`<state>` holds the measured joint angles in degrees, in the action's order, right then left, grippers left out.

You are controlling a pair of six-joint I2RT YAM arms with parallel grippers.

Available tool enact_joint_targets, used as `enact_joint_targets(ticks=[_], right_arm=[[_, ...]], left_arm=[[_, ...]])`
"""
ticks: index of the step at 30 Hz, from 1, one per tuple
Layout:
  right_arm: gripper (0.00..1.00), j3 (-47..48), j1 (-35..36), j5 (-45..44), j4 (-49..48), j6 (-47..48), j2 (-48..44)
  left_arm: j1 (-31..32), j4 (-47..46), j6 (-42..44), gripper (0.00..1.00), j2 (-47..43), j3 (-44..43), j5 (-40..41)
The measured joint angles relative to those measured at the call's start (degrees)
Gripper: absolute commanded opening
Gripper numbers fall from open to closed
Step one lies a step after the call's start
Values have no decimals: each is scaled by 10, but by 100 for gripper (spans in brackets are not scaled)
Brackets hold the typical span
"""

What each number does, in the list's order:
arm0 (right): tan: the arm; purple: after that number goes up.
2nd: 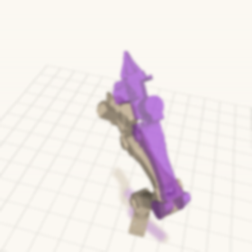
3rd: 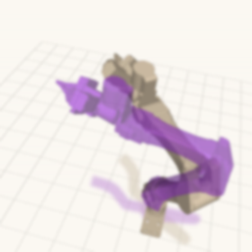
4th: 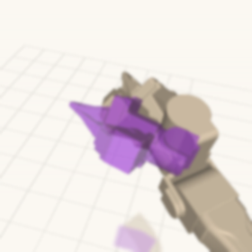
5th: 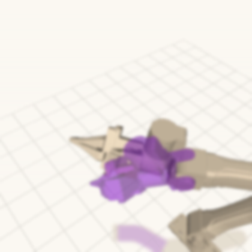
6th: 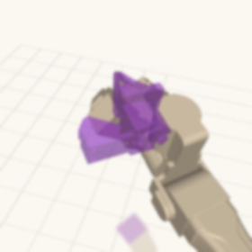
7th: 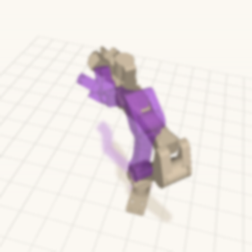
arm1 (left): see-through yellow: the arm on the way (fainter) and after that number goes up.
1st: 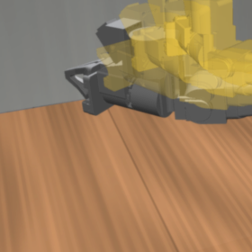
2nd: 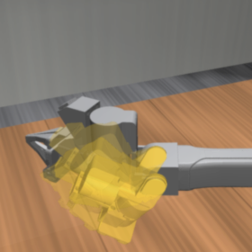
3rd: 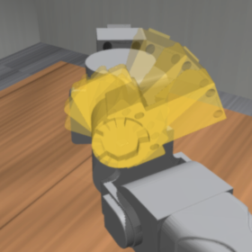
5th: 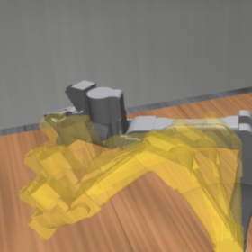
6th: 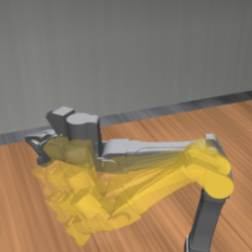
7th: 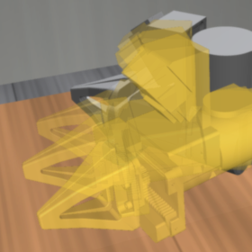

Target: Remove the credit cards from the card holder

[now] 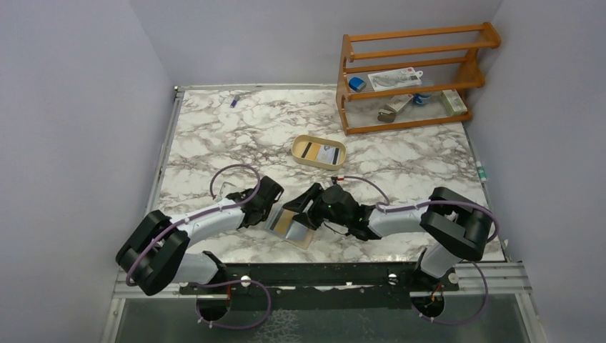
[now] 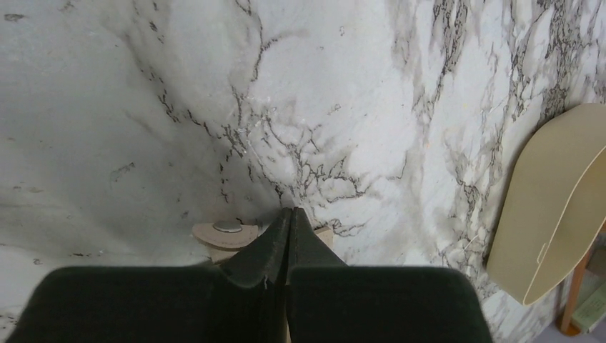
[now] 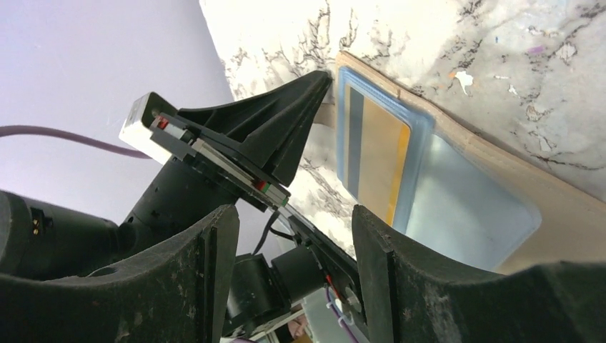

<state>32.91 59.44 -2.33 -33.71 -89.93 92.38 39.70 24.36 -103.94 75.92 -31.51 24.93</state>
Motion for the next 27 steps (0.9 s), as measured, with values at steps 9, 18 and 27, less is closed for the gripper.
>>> enact_joint_targets(ticks=[9,18,27], right_arm=[[64,25,13,0,101,2,-22],[58,16,28,17,123,6,-23],[59,-6,28,23,115,21,4]], left_arm=[[0,15,-3,0,-42,23,12],[-4,61,71,6,-34,-3,42],[-57,95,239,71,-117,-22,59]])
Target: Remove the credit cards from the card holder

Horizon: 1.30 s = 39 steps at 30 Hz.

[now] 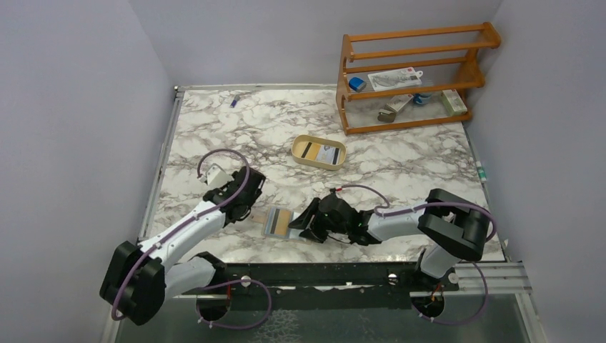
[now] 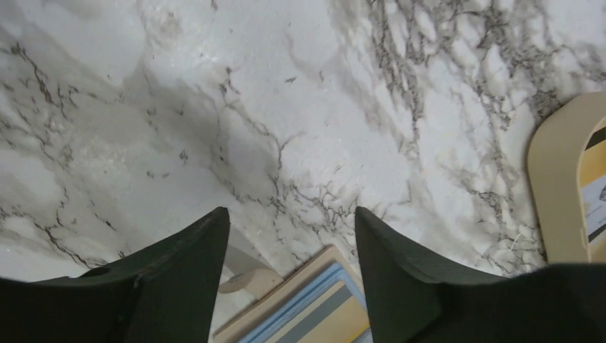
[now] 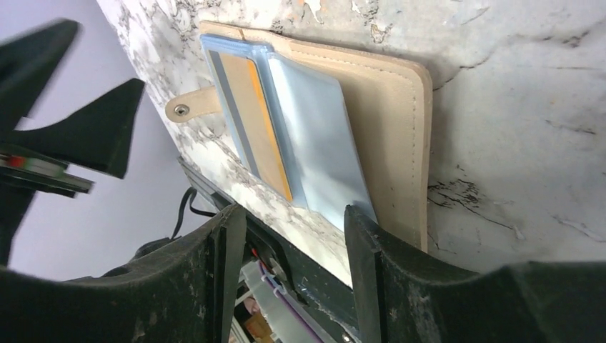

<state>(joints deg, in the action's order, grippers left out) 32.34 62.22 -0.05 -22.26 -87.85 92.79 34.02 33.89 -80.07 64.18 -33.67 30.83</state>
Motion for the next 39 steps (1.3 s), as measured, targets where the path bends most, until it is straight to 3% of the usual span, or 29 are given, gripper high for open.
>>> enact_joint_targets(ticks=[5,11,17,23,33,39], right_arm=[[59,-5,-2,1,-26,3,9],[59,-19,-34,5,-68,3,18],[59,-33,-100,9,-107,7,24],[59,-45,-134,27,-133,14,28],[59,-55,-150,55,-164,26,37],[59,-59,-153,68,-174,30,40]], left_arm=[[-60,-27,127,74,-22,-25,-51],[-75,-69,253,75,17,-33,-176],[-75,-145,308,76,-22,65,-290],[-75,-182,349,75,-35,87,-342],[-78,-277,366,43,-50,146,-382],[-81,-316,362,39,-68,179,-389]])
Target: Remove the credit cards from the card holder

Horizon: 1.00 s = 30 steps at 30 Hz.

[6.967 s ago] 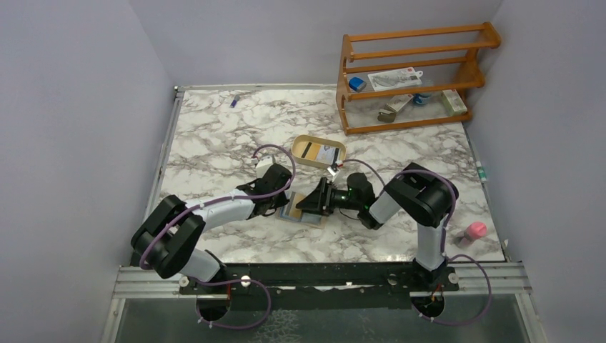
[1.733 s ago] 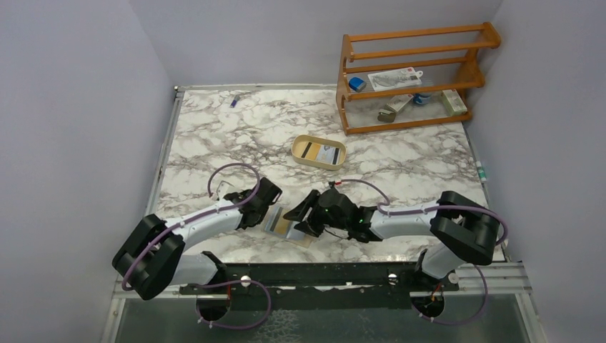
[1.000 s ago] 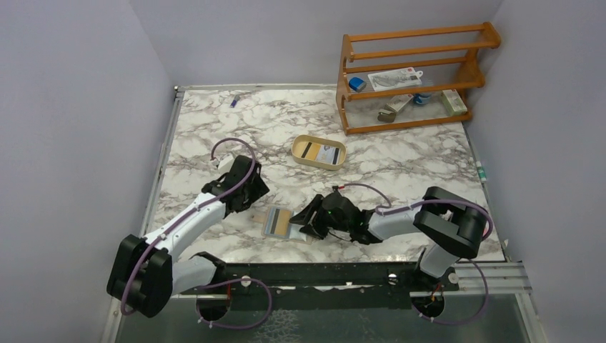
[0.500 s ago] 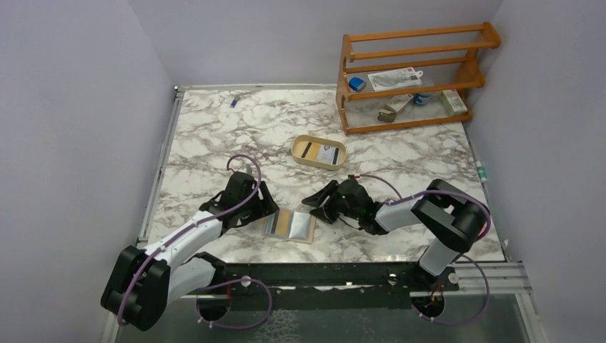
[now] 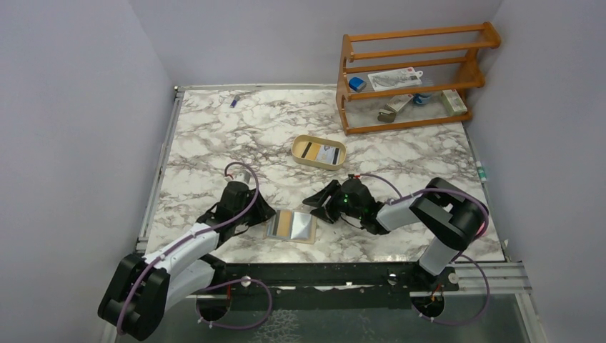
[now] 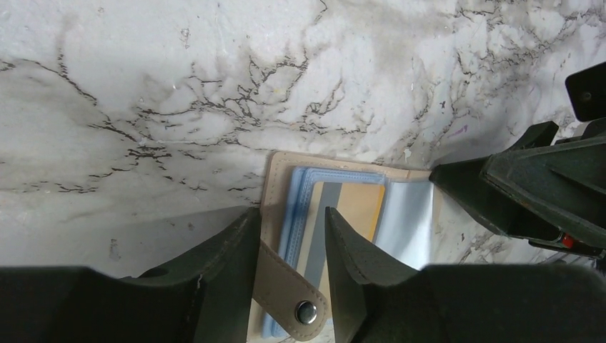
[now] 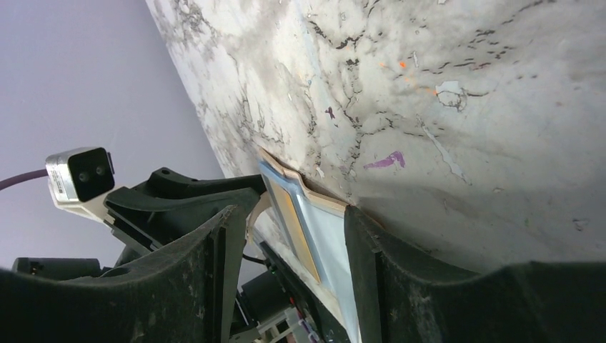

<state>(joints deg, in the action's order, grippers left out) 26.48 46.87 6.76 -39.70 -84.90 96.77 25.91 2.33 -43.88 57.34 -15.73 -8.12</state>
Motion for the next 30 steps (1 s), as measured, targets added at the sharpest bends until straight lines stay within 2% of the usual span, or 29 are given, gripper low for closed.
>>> enact_joint_targets(ticks=[4,6,8,16,21,30], right_arm=[[59,-1,-1,7,-7,1,3],[59,-2,-1,8,-11,2,5],[59,-2,-2,11,-14,3,7],[60,-5,-4,16,-25,11,8],[63,-7,-4,16,-22,42,-2],[68,-1,-4,19,29,162,-108]], left_arm=[[0,-20,-10,29,-22,25,-4],[0,-25,-15,17,-33,36,-6],[0,-28,-23,0,-42,49,-7],[0,-24,-34,0,-61,63,-16],[1,23,-31,0,-61,42,-17],[1,91,-22,0,-68,-27,-12]])
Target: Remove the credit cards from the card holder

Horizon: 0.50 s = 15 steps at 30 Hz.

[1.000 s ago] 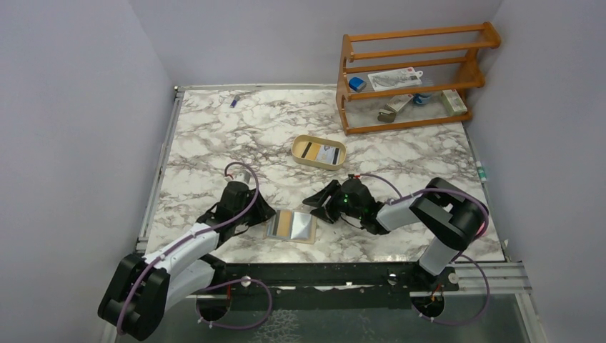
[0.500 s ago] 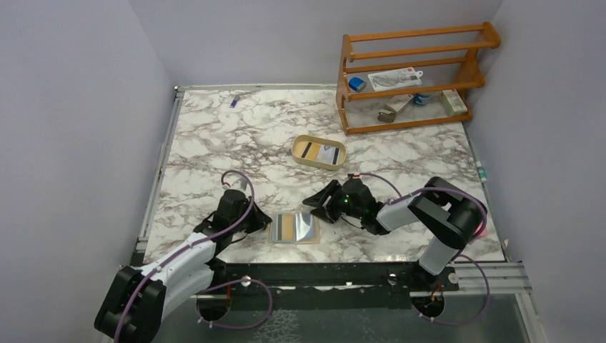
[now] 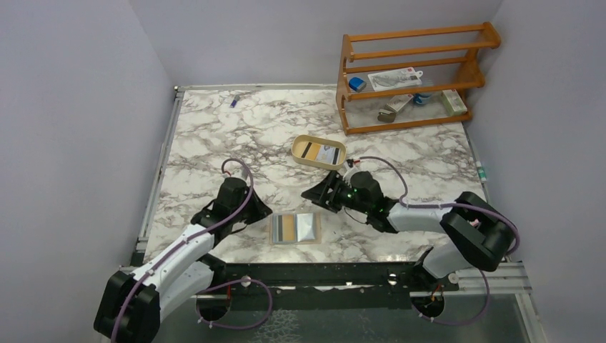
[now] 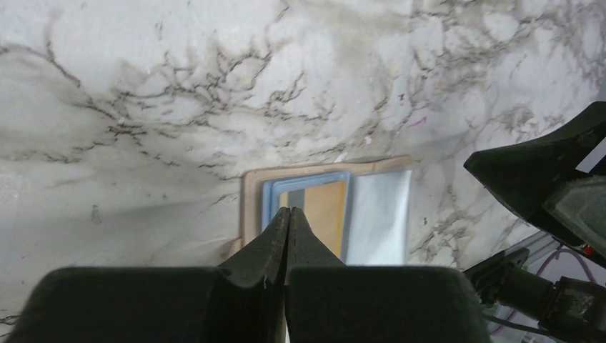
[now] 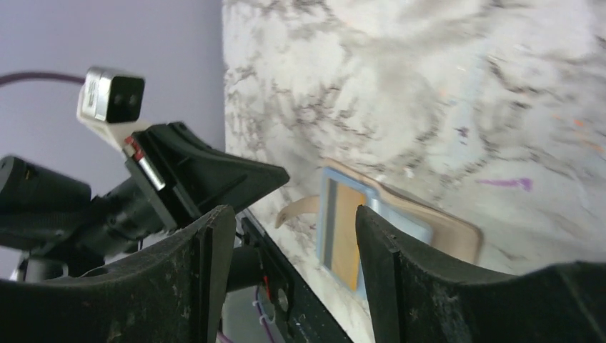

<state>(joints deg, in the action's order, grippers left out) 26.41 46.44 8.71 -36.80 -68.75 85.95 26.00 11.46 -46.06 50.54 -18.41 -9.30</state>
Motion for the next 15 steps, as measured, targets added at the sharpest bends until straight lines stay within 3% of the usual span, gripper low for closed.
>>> enact_joint_targets(ticks=[7,12,15], right_arm=[[67,63,1,81,-2,69,-5],[67,84,25,112,7,85,35],[68,83,38,122,19,91,36]], left_arm=[[0,5,3,0,3,-28,8],[0,26,6,39,11,-27,7],[3,51,8,50,0,-27,7]])
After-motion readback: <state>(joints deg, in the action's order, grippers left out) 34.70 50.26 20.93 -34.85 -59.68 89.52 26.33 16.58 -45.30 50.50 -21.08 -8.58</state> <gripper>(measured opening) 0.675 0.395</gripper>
